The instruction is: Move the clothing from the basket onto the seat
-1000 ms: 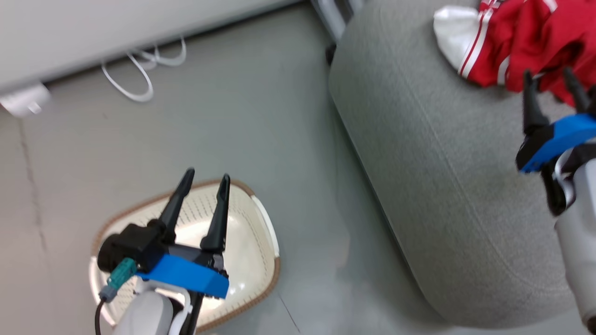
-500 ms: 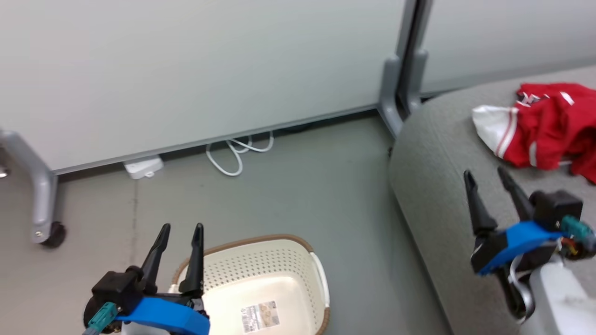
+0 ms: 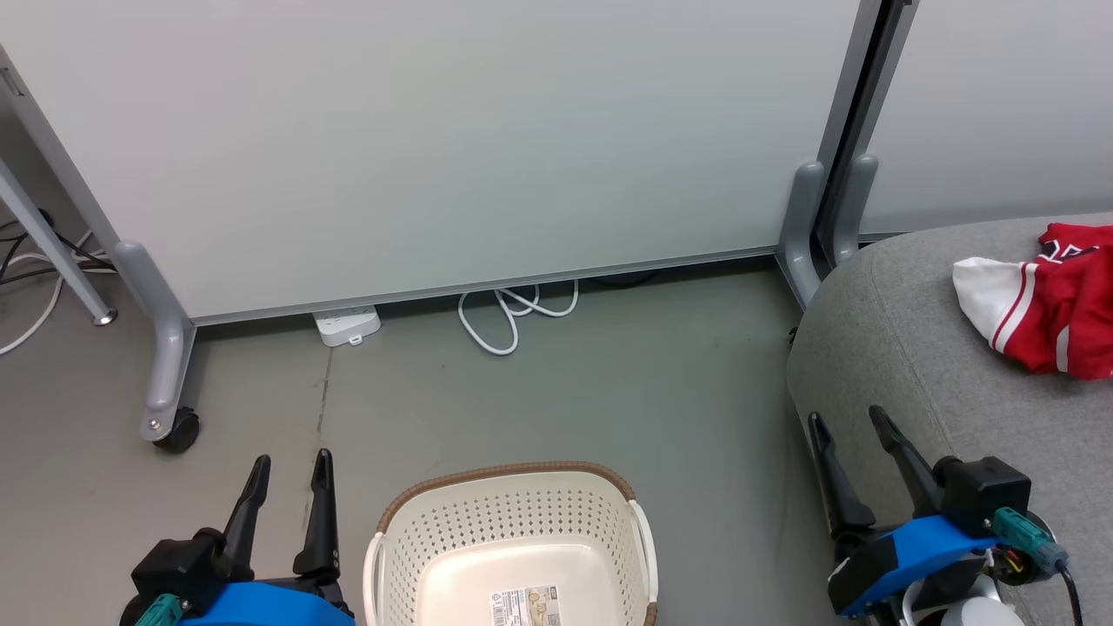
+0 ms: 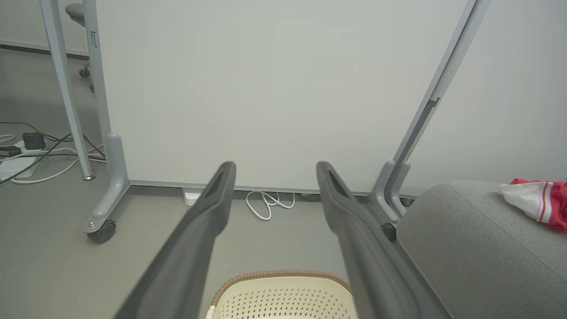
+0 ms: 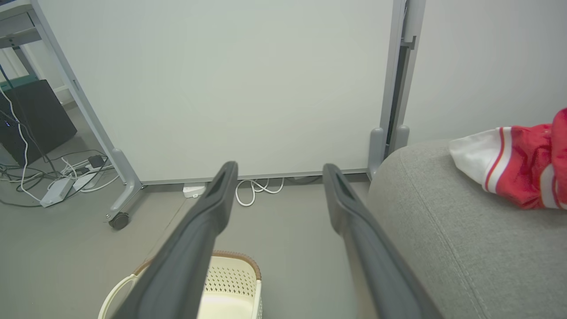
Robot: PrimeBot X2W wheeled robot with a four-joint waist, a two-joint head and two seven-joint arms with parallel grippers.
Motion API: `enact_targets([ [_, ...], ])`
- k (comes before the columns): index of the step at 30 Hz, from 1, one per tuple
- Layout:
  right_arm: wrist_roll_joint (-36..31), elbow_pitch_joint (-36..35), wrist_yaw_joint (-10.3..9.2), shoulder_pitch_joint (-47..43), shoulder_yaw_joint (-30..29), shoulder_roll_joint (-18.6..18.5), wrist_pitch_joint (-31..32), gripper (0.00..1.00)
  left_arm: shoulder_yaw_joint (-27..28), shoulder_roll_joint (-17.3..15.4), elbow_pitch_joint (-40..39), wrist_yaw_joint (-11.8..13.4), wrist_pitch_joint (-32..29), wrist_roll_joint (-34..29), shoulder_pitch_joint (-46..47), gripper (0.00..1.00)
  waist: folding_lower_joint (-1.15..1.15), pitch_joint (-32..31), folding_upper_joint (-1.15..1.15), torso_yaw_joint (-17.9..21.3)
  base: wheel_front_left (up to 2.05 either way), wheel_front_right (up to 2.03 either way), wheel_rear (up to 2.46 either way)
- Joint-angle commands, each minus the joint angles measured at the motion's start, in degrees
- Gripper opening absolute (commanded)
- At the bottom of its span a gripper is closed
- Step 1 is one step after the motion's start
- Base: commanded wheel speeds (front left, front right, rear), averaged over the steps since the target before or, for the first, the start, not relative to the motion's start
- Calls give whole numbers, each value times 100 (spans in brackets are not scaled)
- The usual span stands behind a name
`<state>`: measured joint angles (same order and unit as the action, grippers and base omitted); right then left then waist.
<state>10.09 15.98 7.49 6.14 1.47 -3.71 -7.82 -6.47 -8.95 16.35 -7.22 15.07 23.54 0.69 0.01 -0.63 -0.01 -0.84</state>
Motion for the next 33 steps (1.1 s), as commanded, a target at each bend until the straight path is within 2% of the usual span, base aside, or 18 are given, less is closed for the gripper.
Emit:
enact_targets([
  [1, -33, -57, 1, -108, -8, 35, 29, 100, 23, 14, 17, -42, 14, -23, -45, 100, -1, 4, 1, -7, 0, 0, 0],
  [17, -89, -280, 1, -238, -76, 86, 200, 100, -16, 82, 196, -42, 14, 12, 42, 100, -1, -5, 1, 6, 0, 0, 0],
  [18, -82, -247, 0, -172, -84, 71, 213, 0, -12, 87, 188, 0, -3, 6, 1, 0, -1, -5, 1, 6, 0, 0, 0],
  [25, -68, 137, 0, -338, -76, 88, 231, 0, -16, 208, 542, 5, -43, 30, -231, 0, -1, -5, 1, 7, 0, 0, 0],
  [33, 807, 126, -1, -295, -168, 87, 369, 0, 125, 254, 470, 2, -267, 757, -151, 0, -1, 0, 1, 11, 0, 0, 0],
])
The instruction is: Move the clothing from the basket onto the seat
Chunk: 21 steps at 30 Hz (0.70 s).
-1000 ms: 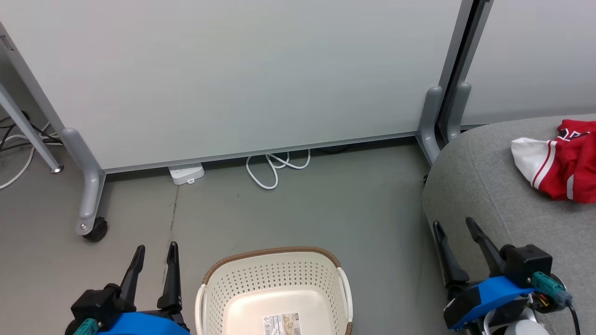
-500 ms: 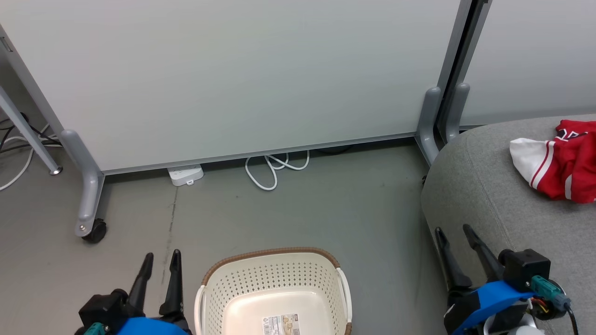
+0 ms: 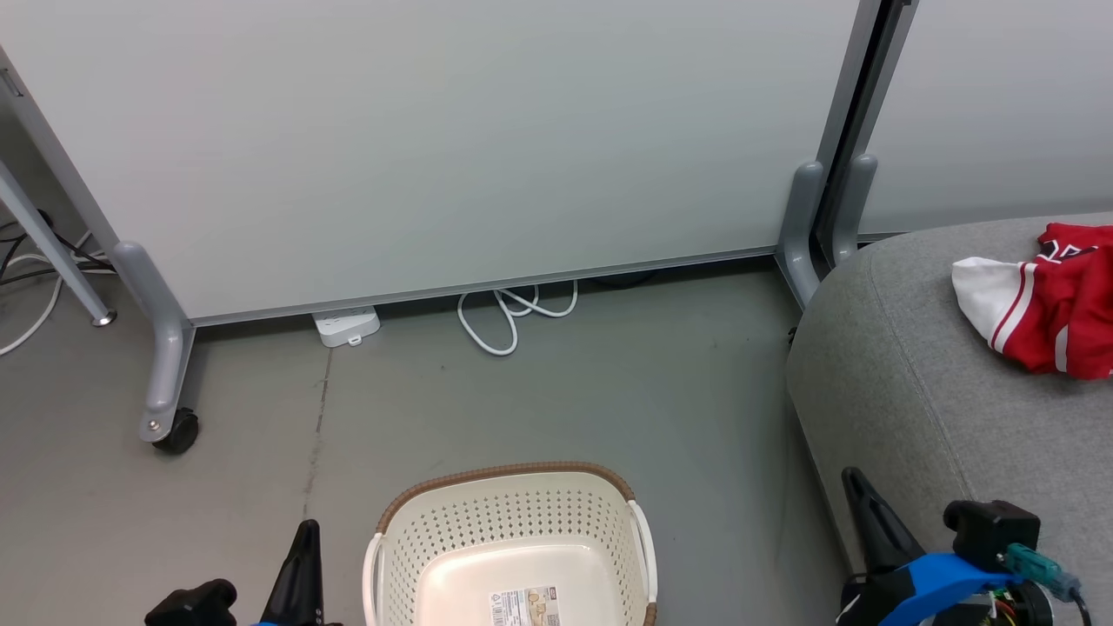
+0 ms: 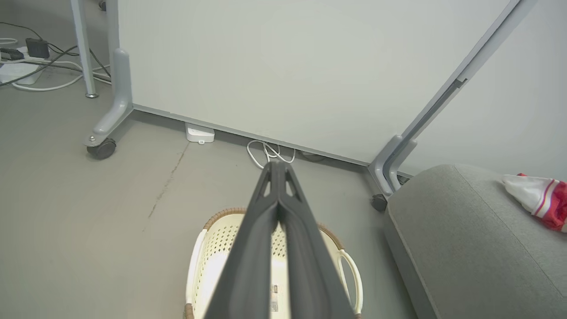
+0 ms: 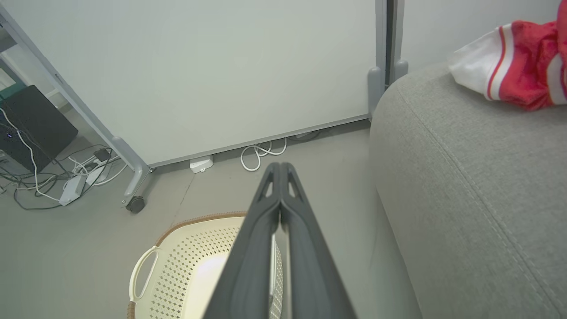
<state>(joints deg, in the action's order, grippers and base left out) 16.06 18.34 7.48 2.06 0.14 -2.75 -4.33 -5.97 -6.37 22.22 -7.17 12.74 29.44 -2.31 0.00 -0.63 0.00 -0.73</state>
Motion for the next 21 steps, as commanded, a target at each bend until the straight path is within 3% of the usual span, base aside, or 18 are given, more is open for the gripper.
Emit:
enact_targets([
  [1, 319, -116, 0, 117, -43, -9, 35, 0, 93, 0, -128, -4, -62, 256, 161, 0, 0, 2, 0, 1, 0, 0, 0],
  [21, 2248, -217, 1, 215, -204, -11, 308, 0, 404, 89, -318, -13, -557, 1846, 370, 0, 0, 15, 0, 13, 0, 0, 0],
])
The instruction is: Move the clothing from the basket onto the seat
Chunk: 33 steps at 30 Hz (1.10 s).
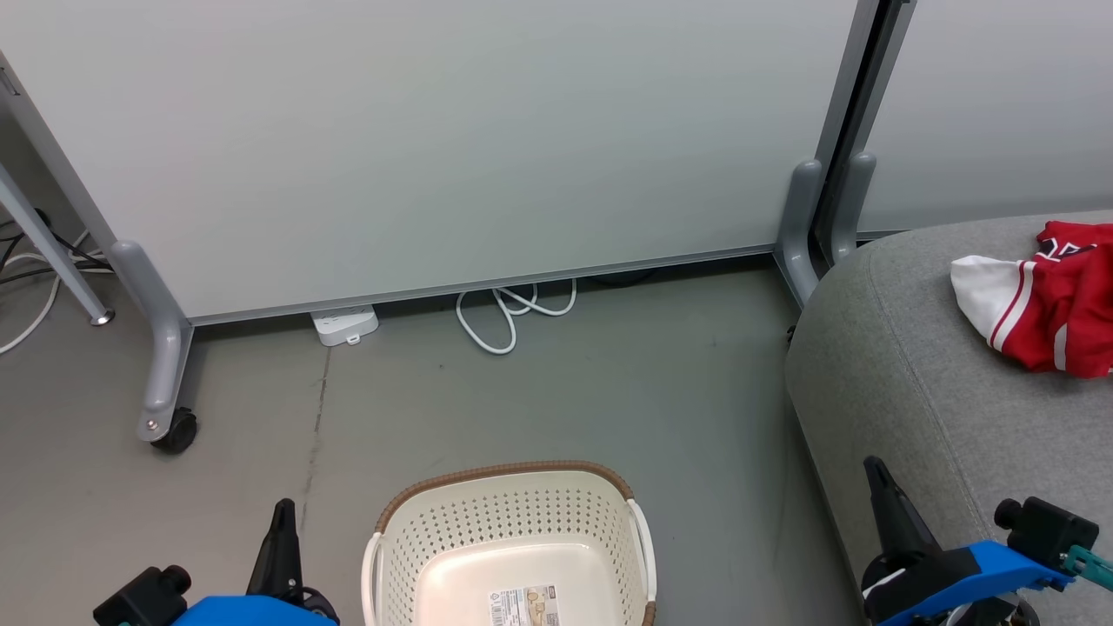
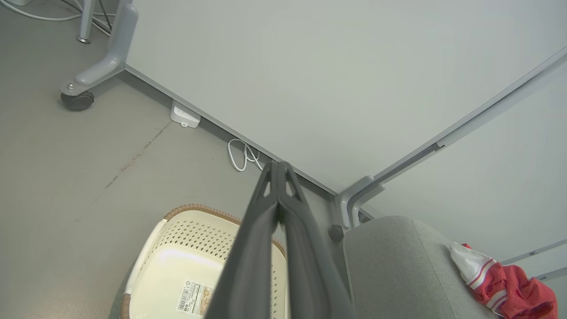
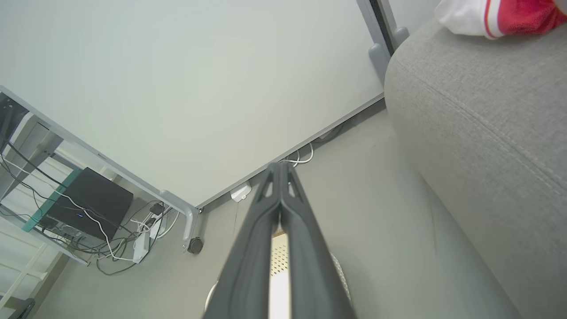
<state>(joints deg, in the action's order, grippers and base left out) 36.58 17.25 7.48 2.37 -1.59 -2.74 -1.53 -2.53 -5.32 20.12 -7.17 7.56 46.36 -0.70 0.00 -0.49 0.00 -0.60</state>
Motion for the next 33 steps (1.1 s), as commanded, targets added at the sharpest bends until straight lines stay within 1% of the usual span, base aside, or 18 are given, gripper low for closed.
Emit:
enact_targets([
  [1, 281, -112, 1, 189, -39, -13, 42, 0, 75, -11, -116, -14, -59, 225, 218, 0, 0, 1, 0, 1, 0, 0, 0],
  [2, 281, -112, 1, 189, -39, -13, 42, 0, 75, -11, -116, -14, -59, 225, 218, 0, 0, 1, 0, 1, 0, 0, 0],
  [17, 1462, -164, 1, 250, -144, -15, 211, 0, 267, 47, -231, -21, -361, 1197, 335, 0, 0, 11, 0, 11, 0, 0, 0],
  [33, 2536, -211, 1, 297, -238, -17, 369, 0, 441, 96, -335, -28, -642, 2084, 443, 0, 0, 22, 0, 20, 0, 0, 0],
])
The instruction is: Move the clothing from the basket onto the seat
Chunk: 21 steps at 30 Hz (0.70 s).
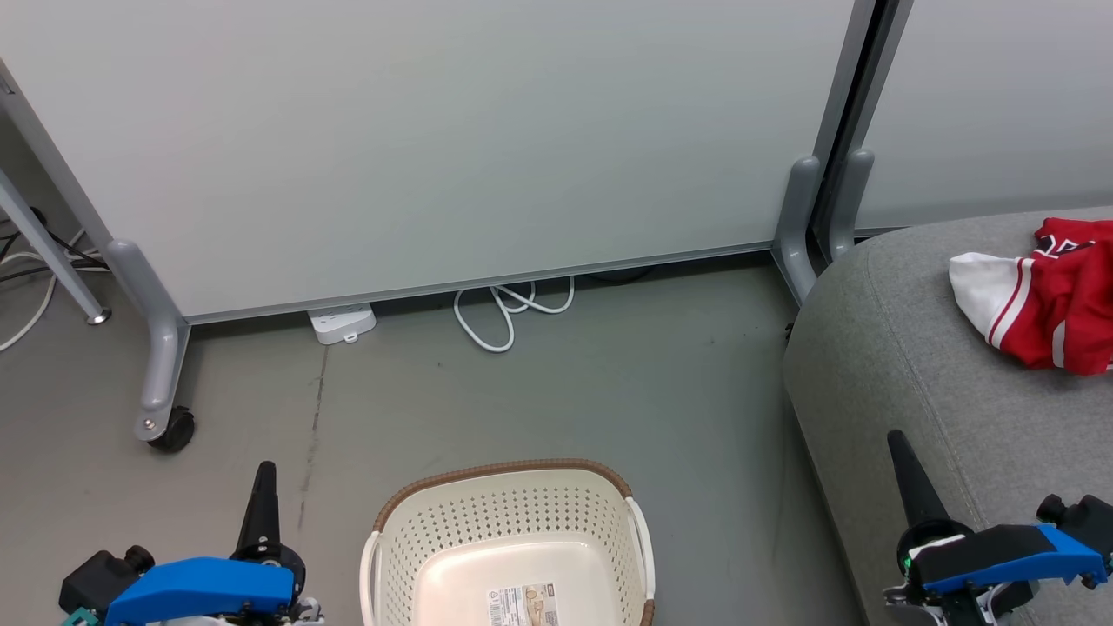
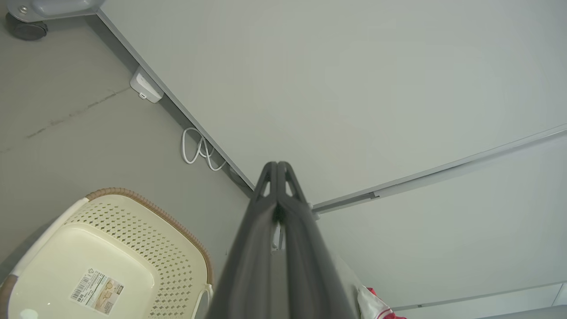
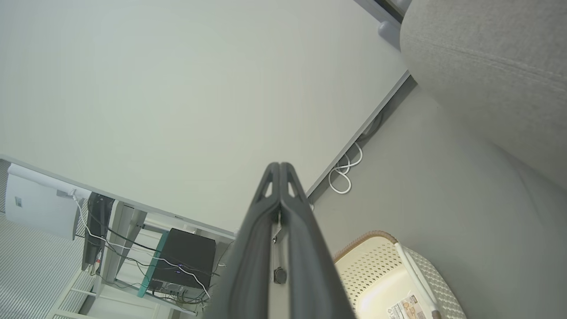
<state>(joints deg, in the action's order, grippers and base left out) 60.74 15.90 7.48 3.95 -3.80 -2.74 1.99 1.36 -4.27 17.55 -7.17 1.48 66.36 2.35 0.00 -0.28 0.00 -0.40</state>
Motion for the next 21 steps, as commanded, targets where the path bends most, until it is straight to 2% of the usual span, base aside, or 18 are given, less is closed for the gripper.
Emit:
enact_targets([
  [1, 180, -78, 1, 141, -22, -17, 28, 0, 62, -6, -85, -29, -45, 136, 143, 0, 0, 1, 0, 1, 0, 0, 0],
  [21, 1304, -127, 1, 199, -123, -19, 197, 0, 247, 48, -191, -38, -338, 1062, 259, 0, 0, 14, 0, 13, 0, 0, 0],
])
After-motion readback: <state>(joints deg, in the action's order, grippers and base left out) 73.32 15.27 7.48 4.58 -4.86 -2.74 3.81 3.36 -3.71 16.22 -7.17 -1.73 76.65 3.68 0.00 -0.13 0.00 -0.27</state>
